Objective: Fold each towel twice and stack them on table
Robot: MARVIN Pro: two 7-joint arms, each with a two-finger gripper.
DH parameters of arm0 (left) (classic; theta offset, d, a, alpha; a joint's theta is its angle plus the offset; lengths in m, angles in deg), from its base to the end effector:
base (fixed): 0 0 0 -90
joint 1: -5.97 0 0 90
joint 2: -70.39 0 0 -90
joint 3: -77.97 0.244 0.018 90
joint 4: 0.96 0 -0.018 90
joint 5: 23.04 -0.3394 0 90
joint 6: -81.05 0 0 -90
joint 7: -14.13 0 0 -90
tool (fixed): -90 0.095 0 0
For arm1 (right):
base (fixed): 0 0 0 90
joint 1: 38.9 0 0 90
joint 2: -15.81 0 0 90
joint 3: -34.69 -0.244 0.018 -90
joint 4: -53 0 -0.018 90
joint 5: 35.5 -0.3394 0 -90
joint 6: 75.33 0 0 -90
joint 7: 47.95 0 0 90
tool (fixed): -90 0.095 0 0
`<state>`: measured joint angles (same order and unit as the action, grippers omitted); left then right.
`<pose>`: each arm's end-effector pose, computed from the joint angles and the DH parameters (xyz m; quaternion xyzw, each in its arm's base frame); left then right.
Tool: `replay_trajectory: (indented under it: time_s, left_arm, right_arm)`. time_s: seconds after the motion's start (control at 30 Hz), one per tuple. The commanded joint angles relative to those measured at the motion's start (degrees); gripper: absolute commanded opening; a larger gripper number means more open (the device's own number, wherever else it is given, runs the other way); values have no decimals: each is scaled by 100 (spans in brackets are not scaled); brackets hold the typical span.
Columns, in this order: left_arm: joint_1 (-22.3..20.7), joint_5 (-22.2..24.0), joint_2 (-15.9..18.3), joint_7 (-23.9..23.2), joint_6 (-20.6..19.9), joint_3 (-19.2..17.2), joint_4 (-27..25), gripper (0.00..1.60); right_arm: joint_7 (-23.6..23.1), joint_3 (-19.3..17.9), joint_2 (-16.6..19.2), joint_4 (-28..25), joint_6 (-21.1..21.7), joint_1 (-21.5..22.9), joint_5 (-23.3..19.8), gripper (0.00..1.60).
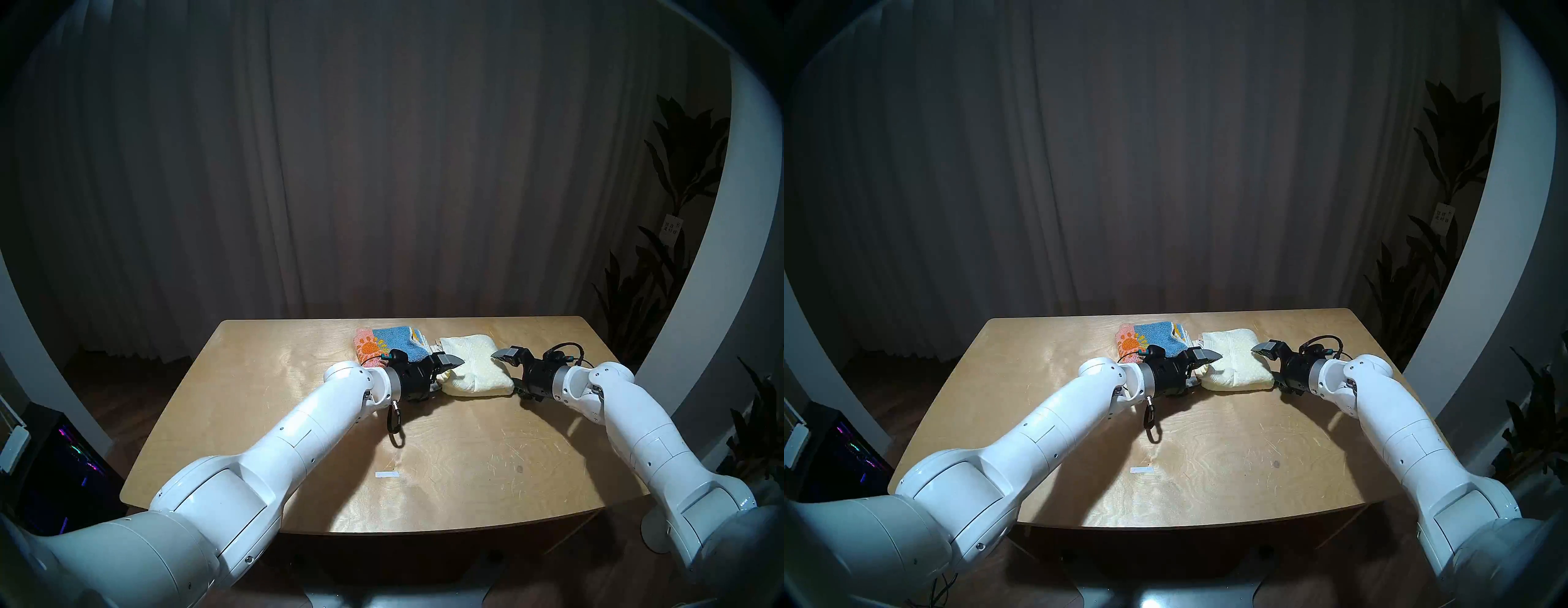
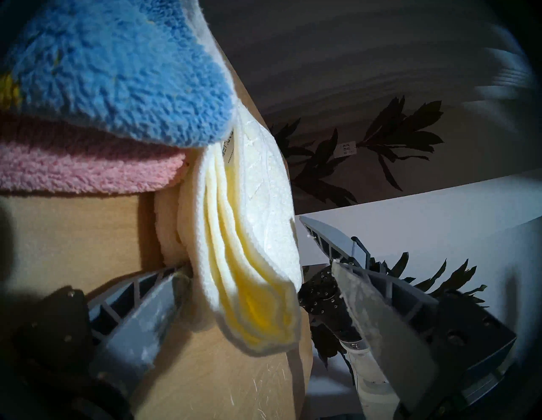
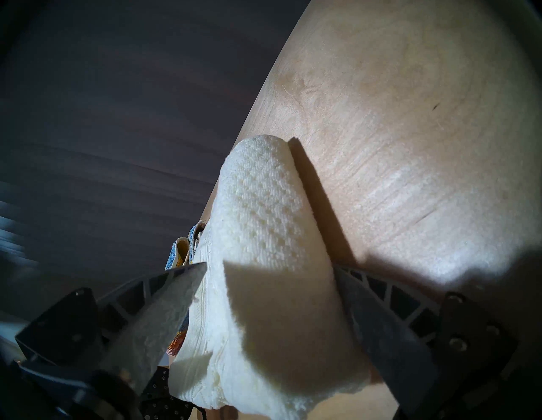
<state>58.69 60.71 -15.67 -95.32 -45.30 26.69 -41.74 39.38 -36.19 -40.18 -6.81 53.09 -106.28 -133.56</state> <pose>0.4958 -0.1885 -0.3325 0.7889 0.0842 0.2042 0.5735 0.4914 -0.1089 -0.3124 -0.8036 0.2741 -0.3071 0.4298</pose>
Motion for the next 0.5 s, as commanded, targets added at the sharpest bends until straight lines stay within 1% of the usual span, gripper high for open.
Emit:
replay_trajectory:
  time_s: [0.0,0.03,0.07,0.13,0.17,0.2,0.23,0.27,0.3,0.33,0.47]
  left_arm:
    - [-143,-60,-125,112,56,40,327,160]
    - [-160,-74,-130,46,63,58,393,160]
    - [-160,-74,-130,46,63,58,393,160]
    - [-164,-76,-124,80,64,68,400,160]
    - [-155,-70,-120,90,74,63,398,160]
    - [-142,-66,-117,113,103,58,397,78]
    - [-137,-58,-118,122,107,53,397,56]
    - [-125,-35,-122,148,108,33,392,29]
    - [-125,-35,-122,148,108,33,392,29]
    - [-123,-49,-118,127,128,44,390,0]
    - [-97,-17,-118,133,179,12,379,0]
  right_arm:
    - [-71,114,-36,208,107,-7,57,149]
    - [-127,140,-44,258,135,24,87,127]
    - [-127,140,-44,258,135,24,87,127]
    - [-164,161,-59,298,141,45,111,91]
    - [-179,173,-66,318,145,55,123,91]
    - [-213,183,-76,345,152,68,146,43]
    - [-223,185,-79,353,156,73,153,11]
    - [-240,185,-82,358,160,76,160,0]
    - [-240,185,-82,358,160,76,160,0]
    - [-249,185,-84,359,161,77,164,0]
    - [-271,171,-88,347,143,72,184,0]
